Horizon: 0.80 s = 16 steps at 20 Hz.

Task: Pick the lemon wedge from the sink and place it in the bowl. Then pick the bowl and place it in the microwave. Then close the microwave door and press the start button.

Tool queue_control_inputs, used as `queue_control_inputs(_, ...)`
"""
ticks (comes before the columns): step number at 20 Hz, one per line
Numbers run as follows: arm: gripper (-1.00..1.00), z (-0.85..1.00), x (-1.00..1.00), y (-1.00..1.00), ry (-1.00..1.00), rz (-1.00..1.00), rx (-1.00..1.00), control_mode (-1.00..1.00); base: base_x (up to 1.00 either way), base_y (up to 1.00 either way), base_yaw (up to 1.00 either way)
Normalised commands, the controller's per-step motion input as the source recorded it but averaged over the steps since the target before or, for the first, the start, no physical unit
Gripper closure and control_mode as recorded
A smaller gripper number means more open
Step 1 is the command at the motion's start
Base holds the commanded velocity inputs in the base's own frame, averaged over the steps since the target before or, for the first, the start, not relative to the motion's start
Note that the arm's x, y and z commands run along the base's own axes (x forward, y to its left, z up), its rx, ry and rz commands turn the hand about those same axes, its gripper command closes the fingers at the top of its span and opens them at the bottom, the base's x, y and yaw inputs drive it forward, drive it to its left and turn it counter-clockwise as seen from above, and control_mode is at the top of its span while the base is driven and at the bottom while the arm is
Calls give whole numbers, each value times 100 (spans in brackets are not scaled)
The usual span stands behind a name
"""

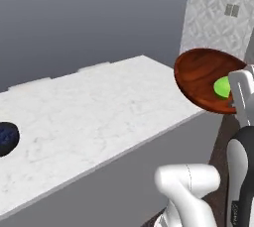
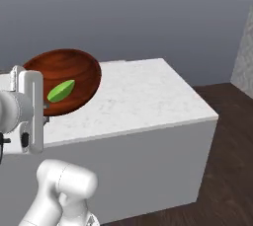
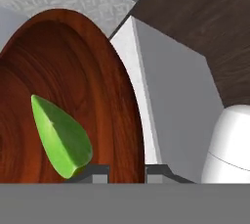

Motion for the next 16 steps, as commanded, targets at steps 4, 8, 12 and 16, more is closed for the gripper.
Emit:
queue_control_inputs(4, 100, 0, 0, 0, 0, 0, 0, 100, 0, 0, -92)
queue_control_inputs(8, 100, 0, 0, 0, 0, 0, 0, 100, 0, -8, -83)
queue_control_inputs(12, 100, 0, 0, 0, 0, 0, 0, 100, 0, -22, -76)
queue_control_inputs(16, 100, 0, 0, 0, 0, 0, 0, 100, 5, -44, -71)
